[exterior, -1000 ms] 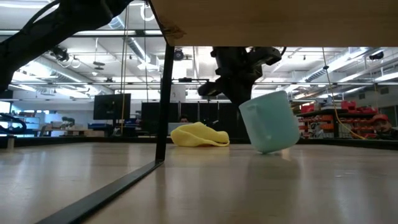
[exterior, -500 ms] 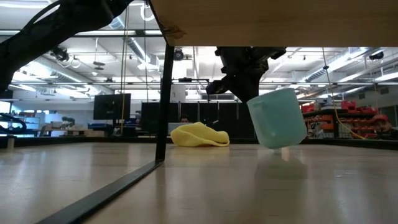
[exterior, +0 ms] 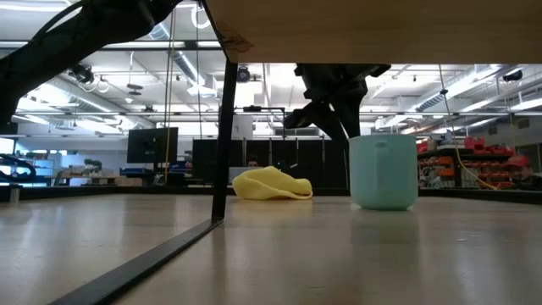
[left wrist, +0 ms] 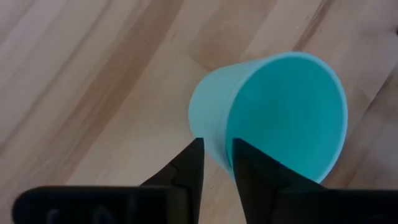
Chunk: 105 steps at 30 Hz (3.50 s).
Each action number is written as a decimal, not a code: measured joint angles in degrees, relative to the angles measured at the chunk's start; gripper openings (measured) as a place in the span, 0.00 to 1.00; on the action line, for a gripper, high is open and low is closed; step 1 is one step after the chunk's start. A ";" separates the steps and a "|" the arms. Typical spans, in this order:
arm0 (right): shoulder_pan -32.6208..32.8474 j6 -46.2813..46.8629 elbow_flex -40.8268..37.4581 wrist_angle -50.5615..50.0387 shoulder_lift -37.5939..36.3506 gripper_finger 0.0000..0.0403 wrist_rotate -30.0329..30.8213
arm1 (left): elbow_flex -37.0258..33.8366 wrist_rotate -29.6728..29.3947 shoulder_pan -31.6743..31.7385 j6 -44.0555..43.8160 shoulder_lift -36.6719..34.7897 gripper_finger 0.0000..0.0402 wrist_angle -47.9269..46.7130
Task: Stack small to large cups/mugs on shelf
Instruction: Put the blue mug on the shelf
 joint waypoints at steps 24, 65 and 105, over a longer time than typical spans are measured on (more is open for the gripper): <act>-11.88 -22.38 0.00 13.49 -0.02 0.19 -10.36 | -0.16 -17.57 2.50 14.44 -17.64 0.21 -28.76; -23.02 -48.61 0.00 21.08 24.78 0.27 -21.55 | -79.19 -11.08 6.29 -6.01 -69.53 0.19 0.09; -23.00 -50.34 -3.46 26.28 25.49 0.03 -21.87 | -79.19 -11.10 6.29 -5.42 -69.51 0.16 8.98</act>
